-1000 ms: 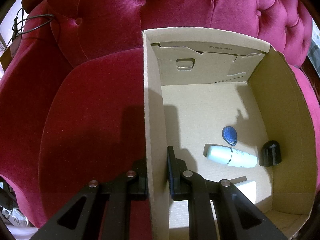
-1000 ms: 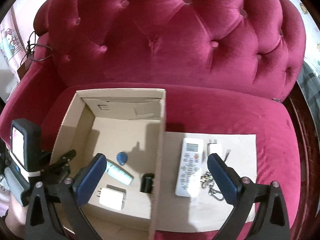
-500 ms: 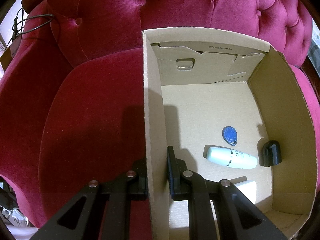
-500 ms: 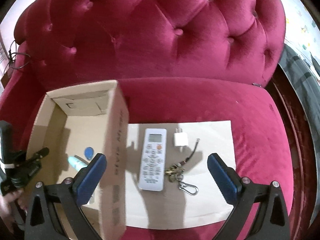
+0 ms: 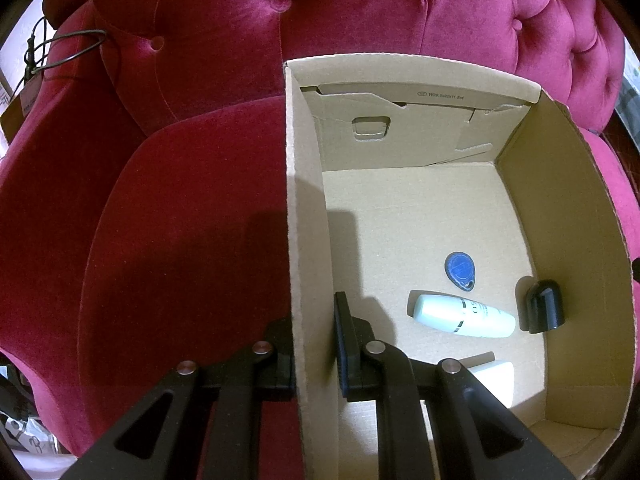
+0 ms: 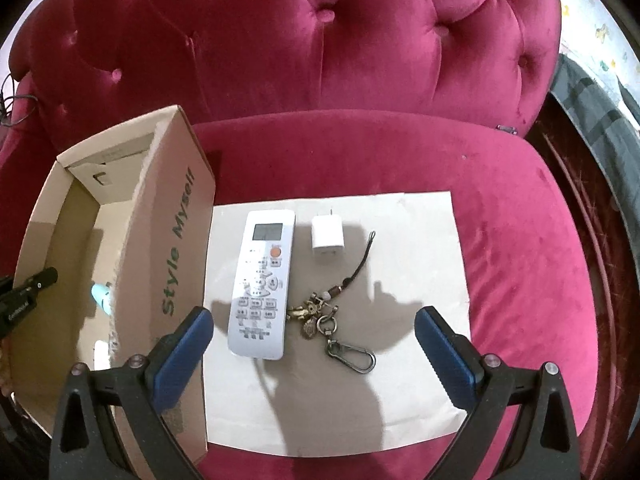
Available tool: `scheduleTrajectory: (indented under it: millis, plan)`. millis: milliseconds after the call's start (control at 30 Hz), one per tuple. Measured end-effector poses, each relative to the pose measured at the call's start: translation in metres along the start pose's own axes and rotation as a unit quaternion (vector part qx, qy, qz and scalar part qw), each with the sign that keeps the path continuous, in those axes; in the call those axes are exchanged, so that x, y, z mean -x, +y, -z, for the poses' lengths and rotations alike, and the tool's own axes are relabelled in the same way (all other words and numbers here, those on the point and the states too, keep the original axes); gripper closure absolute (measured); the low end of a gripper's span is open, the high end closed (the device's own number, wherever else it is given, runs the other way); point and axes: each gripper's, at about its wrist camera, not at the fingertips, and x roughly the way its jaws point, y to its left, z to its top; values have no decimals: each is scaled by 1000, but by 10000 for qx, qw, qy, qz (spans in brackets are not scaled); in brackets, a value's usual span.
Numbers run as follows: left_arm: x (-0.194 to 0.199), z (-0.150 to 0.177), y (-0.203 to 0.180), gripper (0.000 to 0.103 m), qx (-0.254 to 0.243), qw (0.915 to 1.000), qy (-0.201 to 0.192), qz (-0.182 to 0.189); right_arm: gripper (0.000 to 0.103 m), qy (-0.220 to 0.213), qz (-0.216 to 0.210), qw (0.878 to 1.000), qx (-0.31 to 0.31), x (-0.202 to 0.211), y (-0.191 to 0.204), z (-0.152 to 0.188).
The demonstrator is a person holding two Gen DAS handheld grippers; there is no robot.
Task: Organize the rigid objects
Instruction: 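Move the right gripper out of the box over the paper to the keychain, then close the right gripper on the metal keychain rings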
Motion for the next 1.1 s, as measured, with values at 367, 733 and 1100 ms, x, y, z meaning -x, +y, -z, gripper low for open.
scheduleTrajectory:
  millis: [367,733,1100]
  plan:
    - [0,0,0,88,-5,10000,-2,-11,6,276,113,9995,51,-28,-14,13]
    - [1,0,2,88,-19,10000,0,-35,11,528,131,9985,91,-54,-23,27]
    - [1,1,-1,88,-37,10000,-3,-58,17,599,143,9980,143,-72,-32,34]
